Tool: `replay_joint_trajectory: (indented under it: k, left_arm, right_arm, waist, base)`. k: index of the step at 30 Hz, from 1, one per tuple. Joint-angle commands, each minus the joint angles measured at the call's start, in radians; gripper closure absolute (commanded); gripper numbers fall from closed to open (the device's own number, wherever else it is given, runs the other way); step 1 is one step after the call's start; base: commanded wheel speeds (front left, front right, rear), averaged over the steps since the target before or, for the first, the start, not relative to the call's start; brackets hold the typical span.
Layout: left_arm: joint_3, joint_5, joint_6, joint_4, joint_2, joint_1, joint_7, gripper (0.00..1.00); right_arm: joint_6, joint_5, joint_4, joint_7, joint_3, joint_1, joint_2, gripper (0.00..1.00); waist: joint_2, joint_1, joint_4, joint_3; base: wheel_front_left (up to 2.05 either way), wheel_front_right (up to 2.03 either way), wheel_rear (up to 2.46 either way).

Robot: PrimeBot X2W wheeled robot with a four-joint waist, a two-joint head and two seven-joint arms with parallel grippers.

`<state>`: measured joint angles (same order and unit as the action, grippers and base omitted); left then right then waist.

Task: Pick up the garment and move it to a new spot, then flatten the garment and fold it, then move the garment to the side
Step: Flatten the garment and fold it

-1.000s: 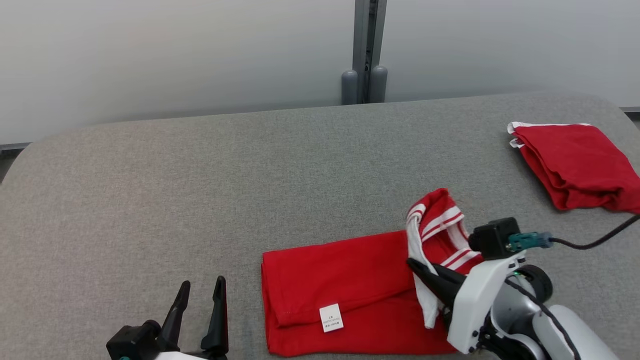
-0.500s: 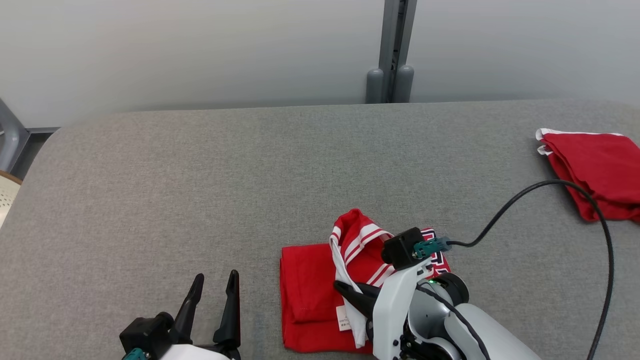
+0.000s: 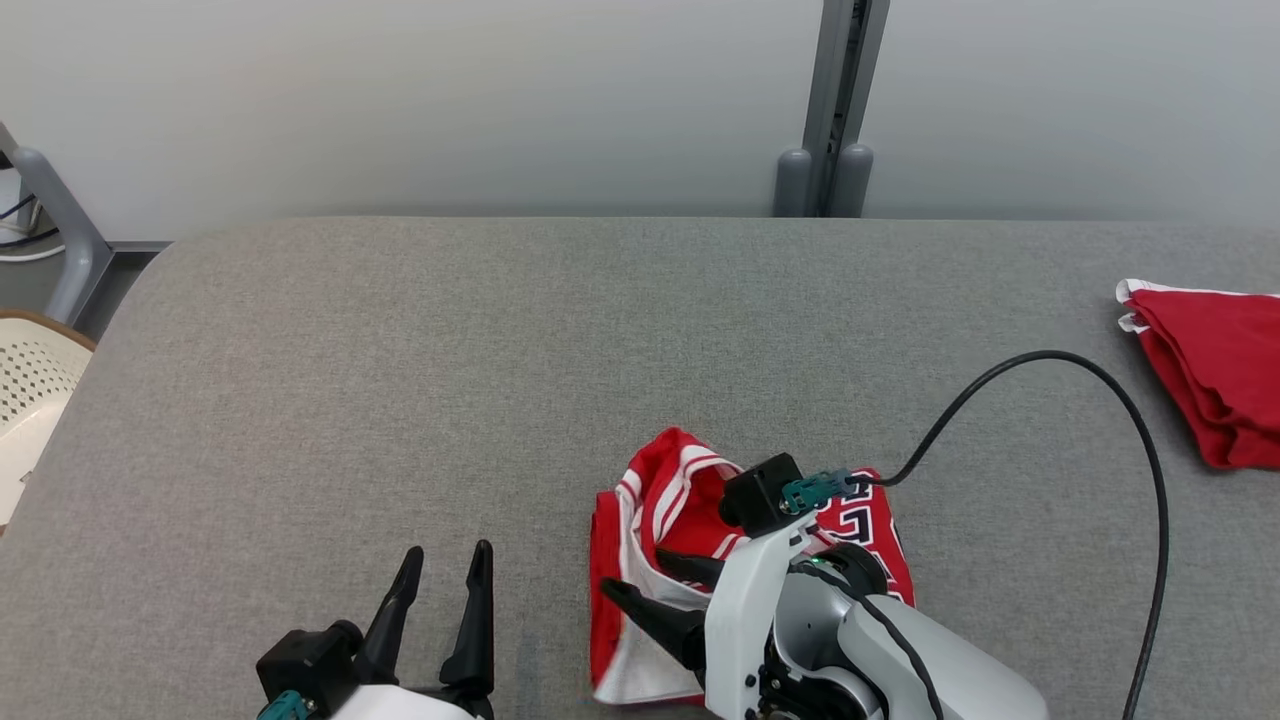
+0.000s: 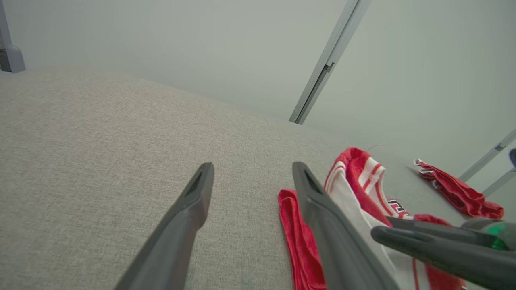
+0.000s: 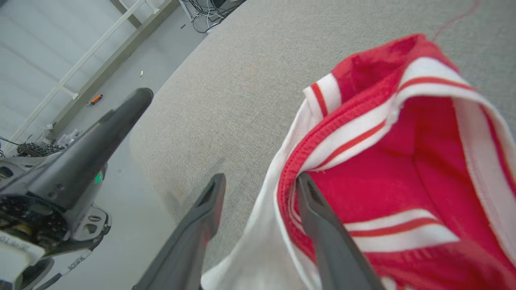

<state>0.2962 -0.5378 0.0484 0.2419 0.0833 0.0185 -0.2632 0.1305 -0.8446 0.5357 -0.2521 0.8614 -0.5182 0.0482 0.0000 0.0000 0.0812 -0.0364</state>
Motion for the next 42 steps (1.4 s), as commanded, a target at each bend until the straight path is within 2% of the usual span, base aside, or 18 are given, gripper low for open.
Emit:
replay_joint_trajectory:
  k: [1,8,13,18,25,26,27,28,29,30,35,36,37,38,42]
  left_arm:
    - [-0.003,0.006,-0.003,0.002,0.002,-0.011,-0.001,0.0]
    - [-0.009,0.011,0.002,-0.005,0.004,0.002,-0.001,0.0]
    - [-0.015,0.012,0.006,-0.017,0.007,0.011,-0.001,0.0]
    - [-0.015,0.017,0.006,-0.027,0.01,0.016,-0.002,0.0]
    - [-0.012,0.019,0.011,-0.042,0.017,0.026,-0.002,0.0]
    - [-0.012,0.02,0.012,-0.044,0.019,0.027,-0.002,0.0]
    - [-0.013,0.02,0.013,-0.047,0.021,0.029,-0.002,0.0]
    - [-0.014,0.021,0.015,-0.05,0.022,0.03,-0.002,0.0]
    - [-0.014,0.021,0.015,-0.05,0.022,0.03,-0.002,0.0]
    - [-0.014,0.022,0.015,-0.053,0.024,0.031,-0.002,0.0]
    - [-0.022,0.03,0.029,-0.077,0.034,0.036,-0.002,0.0]
    - [-0.025,0.029,0.031,-0.082,0.035,0.038,-0.002,0.0]
    - [-0.028,0.03,0.034,-0.086,0.039,0.04,-0.002,0.0]
    - [-0.032,0.029,0.034,-0.091,0.041,0.043,-0.002,0.0]
    - [-0.038,0.025,0.04,-0.104,0.048,0.05,-0.001,0.0]
  right_arm:
    - [0.0,-0.014,0.006,0.013,0.01,-0.015,0.006,0.0]
    - [0.0,-0.061,0.008,0.077,0.057,-0.055,0.005,0.0]
    - [0.0,-0.056,-0.011,0.133,0.042,-0.076,0.005,0.0]
    - [0.0,-0.008,-0.01,0.225,-0.034,-0.086,0.005,0.0]
    - [0.0,0.121,0.027,0.338,-0.201,-0.039,0.012,0.0]
    - [0.0,0.138,0.028,0.349,-0.225,-0.028,0.015,0.04]
    - [0.0,0.156,0.028,0.36,-0.247,-0.016,0.019,0.16]
    - [0.0,0.171,0.027,0.372,-0.274,-0.001,0.025,0.39]
    - [0.0,0.171,0.027,0.372,-0.274,-0.001,0.025,0.39]
    - [0.0,0.188,0.025,0.382,-0.299,0.015,0.028,0.52]
    - [0.0,0.292,0.009,0.422,-0.409,0.111,0.054,0.71]
    - [0.0,0.318,0.006,0.426,-0.424,0.134,0.057,0.79]
    - [0.0,0.341,0.004,0.432,-0.44,0.158,0.056,0.92]
    - [0.0,0.355,0.004,0.429,-0.454,0.184,0.053,1.0]
    - [0.0,0.397,-0.003,0.429,-0.488,0.263,0.037,1.0]
  waist:
    - [0.0,0.0,0.001,0.003]
    - [0.0,0.0,-0.009,0.012]
    - [0.0,0.0,-0.029,0.013]
    - [0.0,0.0,-0.049,0.014]
    - [0.0,0.0,-0.071,0.014]
    - [0.0,0.0,-0.073,0.014]
    - [0.0,0.0,-0.075,0.013]
    - [0.0,0.0,-0.077,0.013]
    - [0.0,0.0,-0.077,0.013]
    - [0.0,0.0,-0.078,0.013]
    - [0.0,0.0,-0.078,0.014]
    - [0.0,0.0,-0.076,0.015]
    - [0.0,0.0,-0.074,0.015]
    - [0.0,0.0,-0.071,0.016]
    - [0.0,0.0,-0.056,0.016]
  base:
    - [0.0,0.0,0.0]
    - [0.0,0.0,0.0]
    - [0.0,0.0,0.0]
    - [0.0,0.0,0.0]
    - [0.0,0.0,0.0]
    - [0.0,0.0,0.0]
    - [0.0,0.0,0.0]
    - [0.0,0.0,0.0]
    - [0.0,0.0,0.0]
    - [0.0,0.0,0.0]
    - [0.0,0.0,0.0]
    - [0.0,0.0,0.0]
    - [0.0,0.0,0.0]
    - [0.0,0.0,0.0]
    - [0.0,0.0,0.0]
